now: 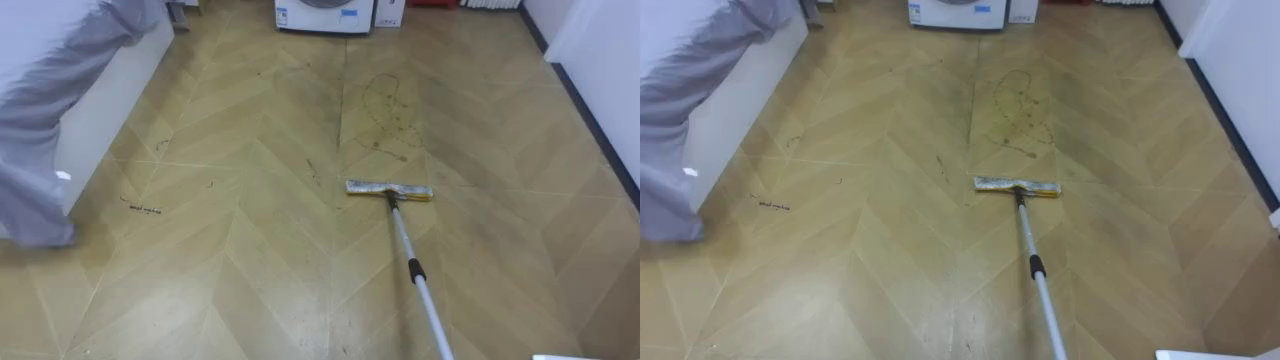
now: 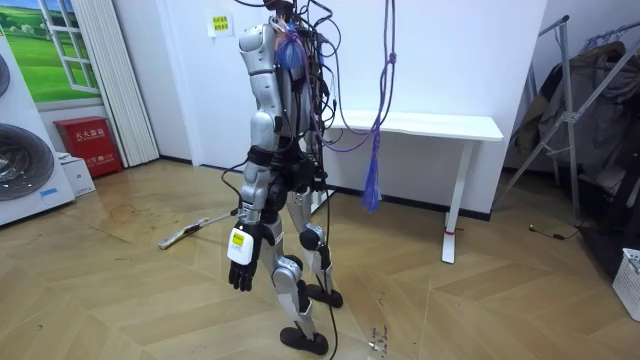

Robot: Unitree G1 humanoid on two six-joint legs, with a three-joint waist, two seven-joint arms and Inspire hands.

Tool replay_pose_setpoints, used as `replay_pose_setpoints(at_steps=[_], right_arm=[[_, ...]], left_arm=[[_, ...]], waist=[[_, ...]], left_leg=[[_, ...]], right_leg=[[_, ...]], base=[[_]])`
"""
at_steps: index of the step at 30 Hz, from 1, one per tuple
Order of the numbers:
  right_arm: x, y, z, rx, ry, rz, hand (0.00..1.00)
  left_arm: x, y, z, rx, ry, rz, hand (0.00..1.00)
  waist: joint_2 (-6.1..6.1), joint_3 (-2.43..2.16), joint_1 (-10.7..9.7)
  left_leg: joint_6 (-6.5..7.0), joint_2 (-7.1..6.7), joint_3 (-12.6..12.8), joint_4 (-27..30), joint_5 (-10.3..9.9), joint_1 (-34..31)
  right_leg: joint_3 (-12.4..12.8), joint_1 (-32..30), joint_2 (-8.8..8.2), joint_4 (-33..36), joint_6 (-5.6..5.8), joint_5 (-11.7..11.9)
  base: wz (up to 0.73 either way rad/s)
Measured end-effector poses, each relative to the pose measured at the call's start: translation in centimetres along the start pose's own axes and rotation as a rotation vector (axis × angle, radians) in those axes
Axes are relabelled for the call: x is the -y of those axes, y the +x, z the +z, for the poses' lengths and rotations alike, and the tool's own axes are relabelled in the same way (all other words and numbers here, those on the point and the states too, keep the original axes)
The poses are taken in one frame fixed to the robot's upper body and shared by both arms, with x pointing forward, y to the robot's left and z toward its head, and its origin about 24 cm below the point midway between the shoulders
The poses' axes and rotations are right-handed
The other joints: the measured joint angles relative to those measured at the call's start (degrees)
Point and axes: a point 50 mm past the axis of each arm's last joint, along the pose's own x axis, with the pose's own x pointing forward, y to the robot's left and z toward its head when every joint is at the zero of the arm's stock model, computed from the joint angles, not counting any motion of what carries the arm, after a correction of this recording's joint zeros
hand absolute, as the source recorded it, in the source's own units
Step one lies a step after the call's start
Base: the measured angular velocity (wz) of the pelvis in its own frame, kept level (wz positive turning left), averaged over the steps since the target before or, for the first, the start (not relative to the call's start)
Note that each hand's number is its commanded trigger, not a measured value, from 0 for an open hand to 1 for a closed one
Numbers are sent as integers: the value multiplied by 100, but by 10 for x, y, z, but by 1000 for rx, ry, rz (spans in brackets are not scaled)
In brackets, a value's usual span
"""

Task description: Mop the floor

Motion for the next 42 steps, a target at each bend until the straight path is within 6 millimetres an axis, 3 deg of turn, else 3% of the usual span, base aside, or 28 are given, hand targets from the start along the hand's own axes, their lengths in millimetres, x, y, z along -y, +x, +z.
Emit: replay_pose_setpoints(at_steps=[28,38,42], right_arm=[[0,0,1,0,9,0,100],[3,-1,13,37,24,-24,100],[7,-2,27,71,34,-46,100]], left_arm=[[0,0,1,-5,2,-7,0],[-2,1,16,30,44,0,0],[-3,1,32,87,72,10,0]], waist=[[2,-13,9],[63,-20,-8],[108,14,-11]], left_leg=[[0,2,14,49,0,-84],[0,15,-19,330,1,-786],[0,5,42,702,1,-1354]], right_leg=[[8,-80,-2,34,-2,-7],[-63,-754,-29,402,-12,-10],[-75,-1419,-114,987,-36,-54]], base=[[0],[2],[1]])
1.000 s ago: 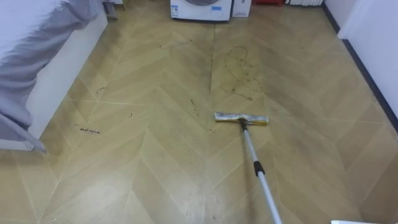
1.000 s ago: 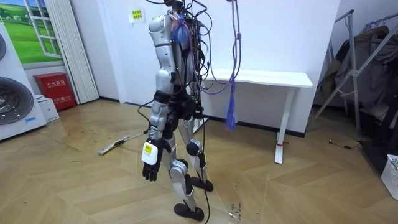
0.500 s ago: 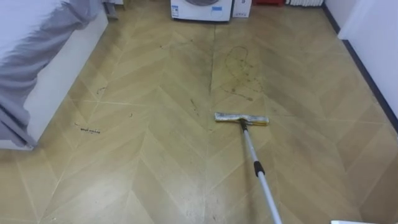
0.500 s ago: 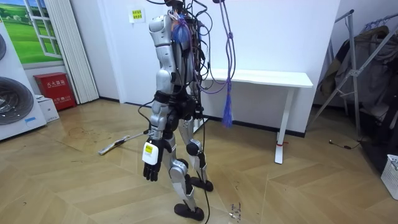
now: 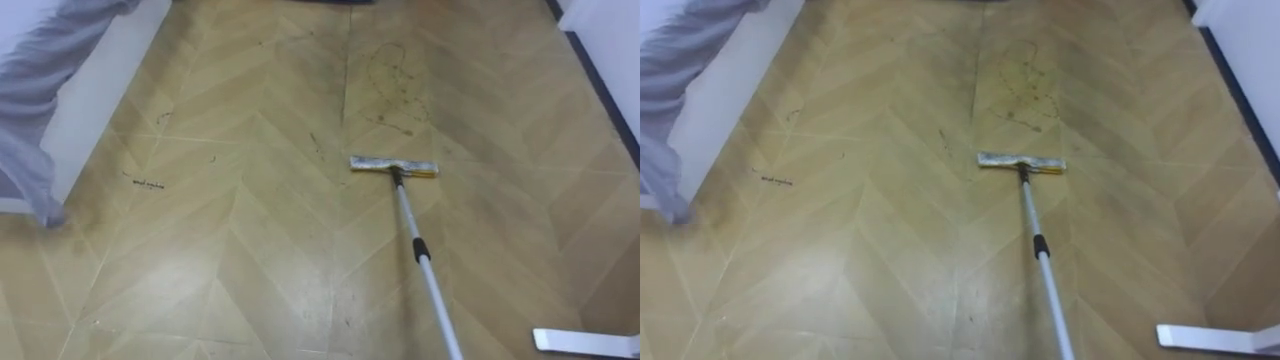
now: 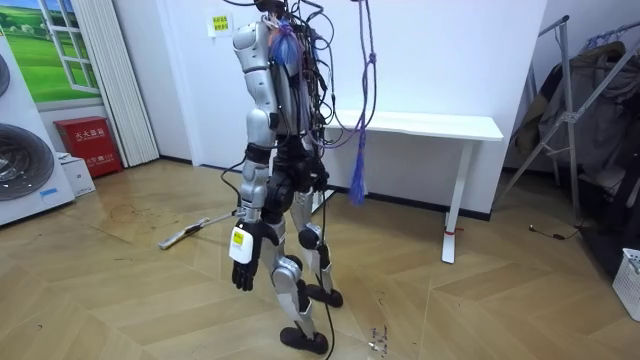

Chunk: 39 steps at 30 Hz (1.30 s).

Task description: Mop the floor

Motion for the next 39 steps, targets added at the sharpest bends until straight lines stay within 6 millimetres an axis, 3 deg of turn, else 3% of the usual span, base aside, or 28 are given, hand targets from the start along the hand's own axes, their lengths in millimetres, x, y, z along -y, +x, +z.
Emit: replay_pose_setpoints(at_steps=[2,4,5,9,13,14,17,19,20,21,22,23,24,25,26,28,30,31,32,34,35,36,37,38,39], right_arm=[[-1,0,2,10,14,-9,100],[-1,0,4,14,15,-15,100],[0,0,3,12,18,-21,100],[4,0,-7,-28,73,-29,100],[2,0,-26,-80,91,-33,100],[2,0,-26,-83,92,-37,100],[4,0,-19,-78,91,-61,100],[7,0,-5,-47,94,-77,100],[12,-1,7,-30,87,-92,100],[19,-2,22,-8,82,-109,100],[22,-4,31,9,81,-116,100],[32,-8,54,58,87,-133,100],[45,-14,77,114,90,-156,100],[50,-17,86,138,87,-161,100],[55,-22,103,182,92,-155,100],[53,-25,113,218,121,-114,100],[49,-24,114,237,176,-64,100],[49,-23,110,229,189,-58,100],[50,-19,97,201,220,-54,100],[55,-12,60,110,240,-71,100],[60,-10,34,34,230,-95,100],[66,-10,12,-29,228,-124,100],[69,-10,2,-56,226,-140,100],[70,-10,-17,-102,224,-158,100],[67,-9,-32,-135,228,-161,100]], left_arm=[[-1,1,5,13,0,9,0],[-2,2,13,23,2,19,0],[-3,2,18,29,1,19,0],[-5,3,21,32,-8,27,0],[-4,3,16,10,-53,28,0],[-3,3,14,1,-57,27,0],[-2,3,12,-13,-106,23,0],[-2,2,11,-18,-130,32,0],[0,2,9,-21,-127,34,0],[-1,2,8,-26,-127,37,0],[-1,2,7,-31,-128,37,0],[1,1,7,-34,-140,35,0],[5,1,7,-31,-137,19,0],[5,1,7,-30,-137,15,0],[5,1,5,-29,-138,14,0],[1,1,3,-26,-136,14,0],[-3,2,4,-11,-129,5,0],[-4,3,6,-7,-120,1,0],[-6,3,12,9,-100,-8,0],[-4,3,13,16,-93,-31,0],[-4,3,16,27,-92,-34,0],[-3,2,18,36,-96,-35,0],[-2,2,20,40,-100,-34,0],[-1,2,22,47,-110,-30,0],[-2,1,26,70,-120,-18,0]], waist=[[6,34,10],[-33,32,3],[-3,32,8],[92,84,27],[186,45,142],[185,45,149],[188,23,188],[150,17,218],[142,15,311],[54,44,477],[2,37,543],[-88,47,674],[-77,65,783],[-83,76,828],[-69,99,914],[-73,100,982],[-70,75,967],[-71,69,932],[-26,40,826],[51,-30,755],[75,-65,755],[107,-53,748],[139,-33,726],[258,-26,594],[333,-33,486]], left_leg=[[0,-20,23,178,0,-249],[12,-97,13,473,-9,-644],[69,-112,14,757,-107,-981],[71,-122,7,2030,-612,-2133],[6,-55,3,2959,-924,-2838],[-23,-31,1,3310,-1044,-3046],[-135,12,-56,4240,-1345,-3540],[-174,52,-97,4841,-1335,-3834],[-245,152,-129,5472,-1042,-4172],[-260,217,-136,6149,-342,-4584],[-267,211,-135,6430,97,-4777],[-293,215,-119,6922,952,-5176],[-326,213,-16,7422,1080,-5567],[-317,222,40,7589,1052,-5723],[-222,205,192,7535,961,-5889],[-168,143,278,6429,720,-5674],[-257,98,177,4285,358,-4926],[-114,66,199,4023,120,-4823],[34,-109,228,3916,68,-4830],[292,-132,446,3746,-87,-4700],[494,-215,596,3628,-212,-4574],[663,-337,681,3601,-329,-4479],[704,-420,691,3614,-408,-4433],[776,-533,675,3635,-550,-4349],[830,-594,611,3620,-672,-4304]], right_leg=[[11,-335,-57,315,-7,-43],[31,-738,-162,667,-19,-168],[33,-1029,-198,881,-22,-273],[177,-2214,-298,2142,-63,-824],[232,-2896,-325,3059,-177,-1136],[228,-3106,-399,3429,-242,-1272],[254,-3546,-379,4293,-368,-1705],[272,-3712,-312,4697,-397,-1965],[359,-3813,-114,4925,-484,-2056],[524,-3896,81,5131,-574,-2119],[616,-3931,149,5201,-599,-2132],[725,-3974,229,5277,-638,-2149],[779,-3974,261,5329,-663,-2149],[804,-3964,251,5359,-673,-2154],[805,-3891,238,5346,-674,-2156],[812,-3849,197,5231,-645,-2171],[799,-3760,132,4968,-526,-2230],[770,-3751,56,4927,-465,-2260],[760,-3687,-99,4810,-333,-2317],[749,-3443,-210,4467,-90,-2266],[832,-3329,-325,4301,11,-2123],[928,-3341,-428,4487,72,-2025],[939,-3432,-468,4733,77,-1855],[976,-3639,-574,5212,99,-1339],[1067,-3880,-545,5543,136,-902]], base=[[6],[11],[10],[-2],[-4],[-4],[5],[6],[-27],[-39],[-51],[-50],[-47],[-36],[-20],[-7],[3],[37],[66],[64],[30],[18],[20],[26],[22]])
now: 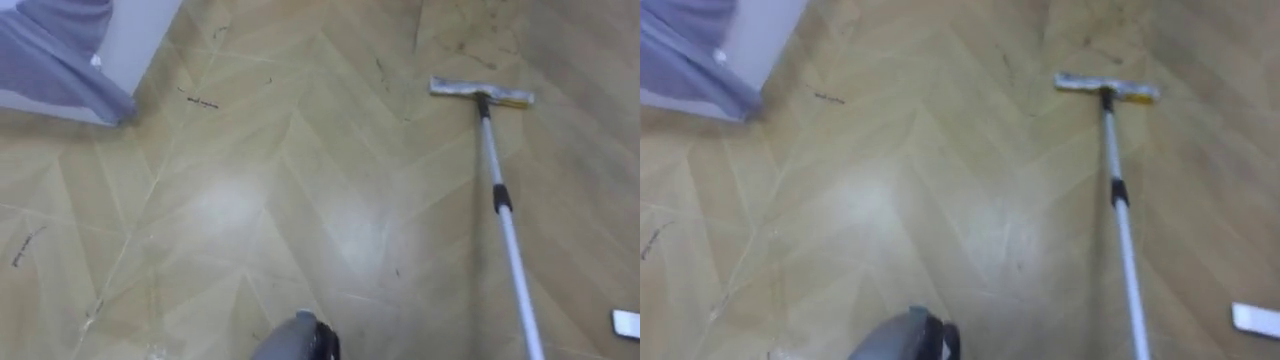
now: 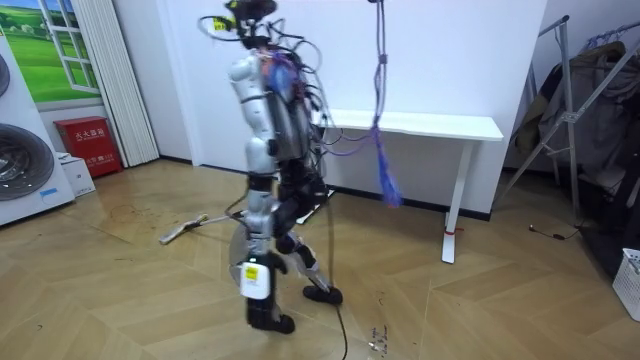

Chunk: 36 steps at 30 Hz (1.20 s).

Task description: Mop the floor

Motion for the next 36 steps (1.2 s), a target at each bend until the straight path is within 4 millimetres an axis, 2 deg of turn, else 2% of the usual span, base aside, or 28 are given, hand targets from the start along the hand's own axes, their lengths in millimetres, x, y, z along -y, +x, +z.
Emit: replay_pose_setpoints(at_steps=[1,2,4,5,7,8,9,10,12,13,14,15,16,17,18,19,20,21,22,23,24,27,28,30,31,32,33,36], right_arm=[[-3,1,-4,-6,4,6,100],[-11,1,-6,-11,17,17,100],[-24,1,-8,-17,28,35,100],[-33,1,-9,-17,31,42,100],[-40,1,-9,-18,33,47,100],[-41,0,-7,-18,31,46,100],[-41,0,-1,-18,30,40,100],[-40,-1,-1,-23,29,34,100],[-34,-5,25,8,33,15,100],[-31,-6,34,19,34,8,100],[-25,-11,54,55,39,-6,100],[-18,-17,76,113,44,-19,100],[-14,-21,89,146,35,-26,100],[-9,-32,119,222,26,-35,100],[-4,-43,142,288,32,-37,100],[-2,-49,153,326,43,-31,100],[-1,-58,171,395,59,-18,100],[-3,-62,177,425,76,1,100],[-4,-62,178,429,85,11,100],[-6,-60,174,419,108,31,100],[-7,-53,163,391,122,46,100],[0,-30,114,260,133,26,100],[2,-25,101,224,131,16,100],[10,-8,42,79,103,-41,100],[9,-5,28,46,97,-48,100],[7,-2,8,-3,91,-50,100],[3,0,-8,-39,92,-45,100],[-13,2,-22,-74,99,-14,100]], left_arm=[[-2,0,3,17,-5,13,0],[-4,0,10,42,-7,32,0],[-5,0,21,79,-11,51,0],[-4,0,26,103,-5,57,0],[1,-1,28,113,-4,50,0],[4,-1,25,102,-7,43,0],[4,-1,20,79,-5,41,0],[4,-1,17,63,-7,42,0],[-1,-1,13,32,-14,56,0],[-3,-1,13,31,-17,64,0],[-7,0,11,22,-49,85,0],[-10,0,10,16,-71,102,0],[-11,0,11,20,-71,107,0],[-11,-1,11,24,-67,113,0],[-12,-1,14,37,-69,112,0],[-12,-1,15,43,-70,111,0],[-12,-1,16,52,-73,107,0],[-12,-1,16,54,-72,97,0],[-11,-2,14,52,-72,90,0],[-10,-2,11,51,-72,74,0],[-10,-2,11,50,-71,63,0],[-8,-2,16,60,-45,45,0],[-8,-2,17,64,-37,46,0],[-7,-3,25,97,-39,60,0],[-7,-3,27,107,-46,63,0],[-8,-4,30,124,-49,67,0],[-8,-4,34,142,-55,68,0],[-8,-6,42,178,-55,80,0]], waist=[[62,-5,-30],[135,37,-77],[173,63,-248],[168,62,-316],[143,66,-304],[137,72,-303],[130,83,-292],[128,84,-285],[77,98,-74],[60,109,-8],[-72,148,127],[-158,143,301],[-222,150,364],[-333,198,433],[-391,217,540],[-406,226,616],[-394,221,755],[-446,252,835],[-469,262,842],[-393,244,835],[-403,234,796],[-315,182,603],[-274,174,549],[-115,81,423],[-71,52,402],[7,6,314],[118,-54,232],[185,12,-108]], left_leg=[[46,1,-10,-4,-48,1],[84,-2,-27,-22,-119,8],[136,-15,-24,-145,-161,62],[142,-23,-13,-313,-171,165],[111,-36,-17,-586,-198,403],[78,-35,-33,-685,-285,574],[43,-24,-59,-683,-446,771],[21,-18,-88,-660,-525,872],[-210,123,-71,-130,-680,1019],[-361,191,-29,256,-592,911],[-762,332,61,1141,-212,635],[-936,413,83,1972,446,271],[-956,443,89,2330,875,73],[-1007,464,70,2858,1735,-331],[-975,562,58,3134,1783,-685],[-933,648,56,3133,1629,-863],[-886,767,5,2807,1277,-1104],[-917,777,-27,1925,960,-1114],[-913,774,-55,1344,900,-1055],[-847,748,-213,199,858,-909],[-610,679,-207,-208,773,-808],[-178,333,-83,-373,529,-434],[-122,247,-80,-381,464,-346],[46,4,-41,-384,176,18],[71,-14,-32,-392,90,99],[112,-68,-63,-407,-22,225],[135,-98,-150,-425,-98,292],[142,-125,-199,-679,-114,514]], right_leg=[[29,-167,47,112,31,92],[39,-527,90,179,26,89],[30,-1029,180,-202,47,70],[-6,-1199,236,-851,37,87],[-54,-1300,358,-1931,-60,249],[-217,-1281,375,-2498,-189,488],[-405,-1170,389,-2779,-336,748],[-439,-1079,390,-2773,-383,836],[-623,-787,378,-2538,-443,635],[-636,-751,396,-2413,-483,570],[-580,-719,450,-2093,-574,367],[-476,-698,475,-1804,-623,129],[-441,-690,489,-1683,-640,26],[-390,-670,501,-1516,-679,-145],[-359,-671,564,-1405,-705,-268],[-358,-665,618,-1382,-722,-313],[-358,-582,676,-1380,-682,-383],[-358,-400,668,-1423,-618,-499],[-373,-293,656,-1466,-577,-564],[-448,-61,638,-1577,-515,-691],[-480,127,540,-1674,-407,-836],[-443,541,243,-1849,-169,-948],[-437,592,196,-1752,-109,-914],[-258,472,12,-987,93,-376],[-182,405,13,-787,94,-169],[-59,256,45,-455,93,242],[55,86,165,-287,75,324],[85,-526,325,-733,110,137]], base=[[0],[0],[0],[-13],[-17],[-12],[-4],[-3],[-20],[-36],[-42],[-43],[-30],[-20],[-20],[-28],[-11],[5],[29],[35],[43],[53],[41],[27],[0],[0],[0],[2]])
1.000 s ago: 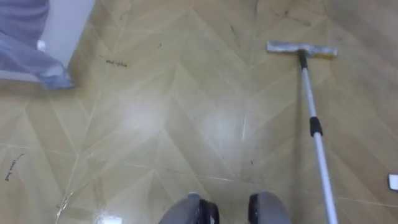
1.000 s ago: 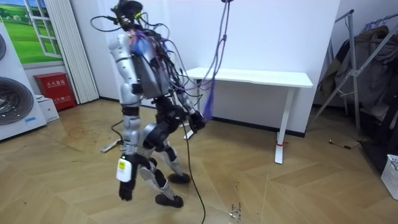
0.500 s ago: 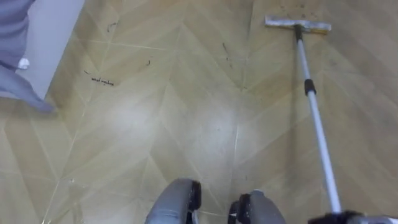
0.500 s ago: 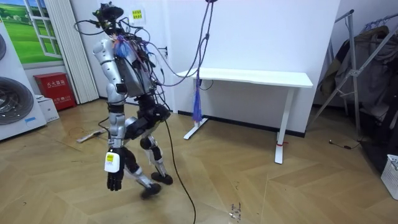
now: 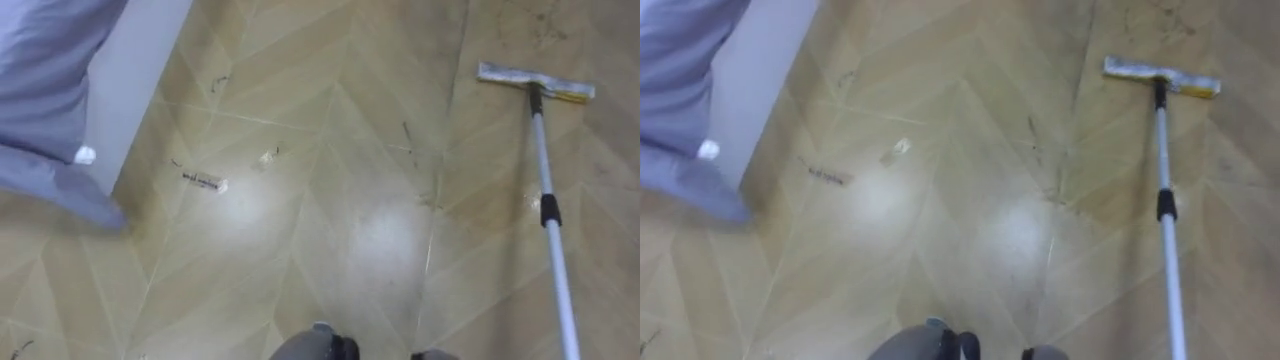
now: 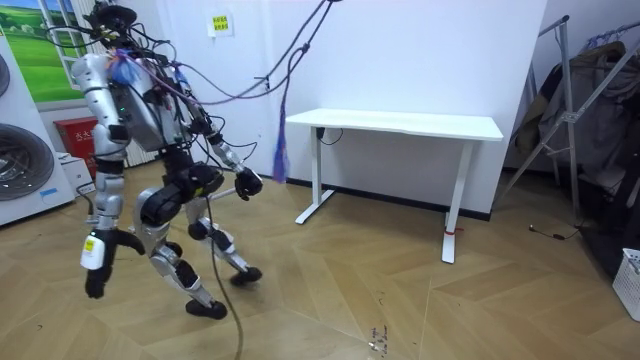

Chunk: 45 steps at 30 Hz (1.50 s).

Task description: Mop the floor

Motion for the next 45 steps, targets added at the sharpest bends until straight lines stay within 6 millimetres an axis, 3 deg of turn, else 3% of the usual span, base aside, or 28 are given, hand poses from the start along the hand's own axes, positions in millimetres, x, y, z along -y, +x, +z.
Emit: replay_pose_setpoints(at_steps=[4,5,8,10,11,12,13,14,16,17,18,20,21,23,25,26,28,31,32,34,35,36,38,41,42,43,44,45], right_arm=[[-14,0,-8,-33,-4,25,100],[-16,0,-8,-44,3,32,100],[-15,-4,16,-15,12,30,100],[-12,-10,44,43,21,27,100],[-8,-15,61,79,25,23,100],[-3,-21,82,133,25,19,100],[-1,-26,94,165,24,21,100],[2,-34,116,227,29,26,100],[7,-46,141,300,52,38,100],[7,-54,154,345,62,49,100],[4,-58,162,376,71,64,100],[0,-57,162,379,79,91,100],[-2,-52,153,358,75,105,100],[3,-42,133,304,60,97,100],[13,-31,110,242,45,60,100],[20,-24,92,195,40,35,100],[24,-17,72,146,31,6,100],[16,-8,43,95,-1,-27,100],[9,-6,33,80,-4,-20,100],[-4,-4,26,71,-10,0,100],[-11,-4,23,64,-14,13,100],[-14,-3,18,52,-17,19,100],[-16,-3,19,55,-12,27,100],[-16,-8,39,94,-17,27,100],[-16,-11,51,110,-17,27,100],[-15,-13,57,119,-15,28,100],[-14,-18,76,158,-11,31,100],[-13,-27,99,213,-7,41,100]], left_arm=[[6,-2,-3,-10,-5,-12,0],[5,-2,-9,-38,-1,-8,0],[2,-5,-28,-107,-19,-4,0],[-5,-5,-33,-138,-51,12,0],[-8,-5,-34,-147,-85,21,0],[-10,-5,-35,-147,-94,31,0],[-11,-6,-36,-146,-101,30,0],[-10,-7,-36,-138,-97,22,0],[-11,-8,-33,-111,-79,12,0],[-11,-9,-34,-109,-74,5,0],[-9,-10,-39,-115,-66,-7,0],[-8,-12,-44,-127,-59,-33,0],[-7,-12,-50,-151,-56,-50,0],[-7,-9,-43,-142,-47,-67,0],[-8,-5,-30,-103,-46,-63,0],[-9,-2,-16,-62,-56,-55,0],[-13,1,-1,-9,-89,-29,0],[-12,0,13,47,-134,9,0],[-9,0,16,52,-144,12,0],[-4,-1,17,52,-151,10,0],[-1,-2,17,47,-157,9,0],[3,-3,16,35,-169,-1,0],[6,-3,11,11,-200,-12,0],[2,-3,3,-41,-223,10,0],[-1,-3,-3,-64,-214,32,0],[-4,-2,-5,-72,-215,43,0],[-8,-2,-8,-86,-230,65,0],[-13,-3,-13,-97,-234,79,0]], waist=[[-44,45,-50],[-69,58,-35],[-100,70,142],[-148,107,194],[-242,124,325],[-322,131,462],[-391,153,521],[-507,159,575],[-583,180,664],[-653,202,759],[-666,204,780],[-600,163,787],[-606,154,758],[-588,140,713],[-518,140,683],[-386,117,670],[-226,88,594],[-17,58,258],[42,24,106],[13,42,-33],[-38,61,-52],[-92,69,-71],[-100,56,20],[-188,78,148],[-235,75,226],[-274,73,308],[-359,103,451],[-467,124,478]], left_leg=[[-83,6,-31,-292,-104,396],[-131,15,-51,-261,-219,526],[-354,163,-72,138,-504,673],[-693,327,48,1209,-340,297],[-1037,518,111,2150,80,-93],[-1135,621,132,2965,774,-530],[-1131,632,130,3254,1201,-730],[-1188,633,116,3693,1868,-1106],[-1059,721,107,3714,1627,-1632],[-1035,785,156,3178,1345,-1833],[-1065,785,129,2134,1173,-1807],[-1051,792,61,464,1170,-1501],[-741,798,171,266,1247,-1279],[-453,671,282,273,952,-1015],[-310,513,329,375,642,-840],[-199,507,360,507,425,-741],[-119,401,348,514,210,-591],[-32,216,317,330,43,-297],[-48,177,227,209,0,-161],[-101,136,185,-25,-32,131],[-162,137,184,-117,-128,335],[-233,153,103,-104,-256,490],[-383,254,66,-71,-414,686],[-608,440,63,668,-468,668],[-912,598,90,1406,-281,435],[-1065,675,88,1815,-111,290],[-1212,771,67,2636,500,-71],[-1259,794,49,3233,1339,-460]], right_leg=[[-134,-177,84,-1833,-199,174],[-171,-149,140,-2041,-263,392],[-407,72,152,-1828,-374,322],[-488,63,153,-1414,-525,53],[-451,52,226,-1106,-588,-169],[-379,34,288,-825,-636,-379],[-345,23,290,-718,-654,-474],[-302,21,291,-567,-691,-620],[-285,33,346,-425,-711,-797],[-285,83,351,-401,-711,-889],[-286,244,354,-448,-660,-1000],[-291,606,348,-607,-578,-1184],[-315,897,245,-754,-505,-1316],[-333,1249,85,-993,-280,-1346],[-353,1250,-86,-556,-87,-1108],[-282,1073,-132,-45,-51,-664],[-143,728,-138,471,-24,-176],[73,-12,-48,464,-10,-180],[22,-202,-1,-67,-22,-174],[-50,-317,37,-1178,-161,-31],[-221,-325,38,-1897,-271,314],[-310,-229,80,-2023,-343,573],[-399,-7,205,-2031,-518,682],[-598,192,280,-1765,-706,284],[-614,248,368,-1529,-776,52],[-575,262,412,-1402,-815,-53],[-528,291,487,-1138,-890,-261],[-473,306,497,-941,-926,-443]], base=[[-5],[0],[-13],[-7],[-15],[-23],[-15],[5],[5],[-3],[0],[0],[0],[16],[14],[4],[-5],[16],[21],[11],[0],[0],[-17],[-17],[-15],[-30],[-27],[-19]])
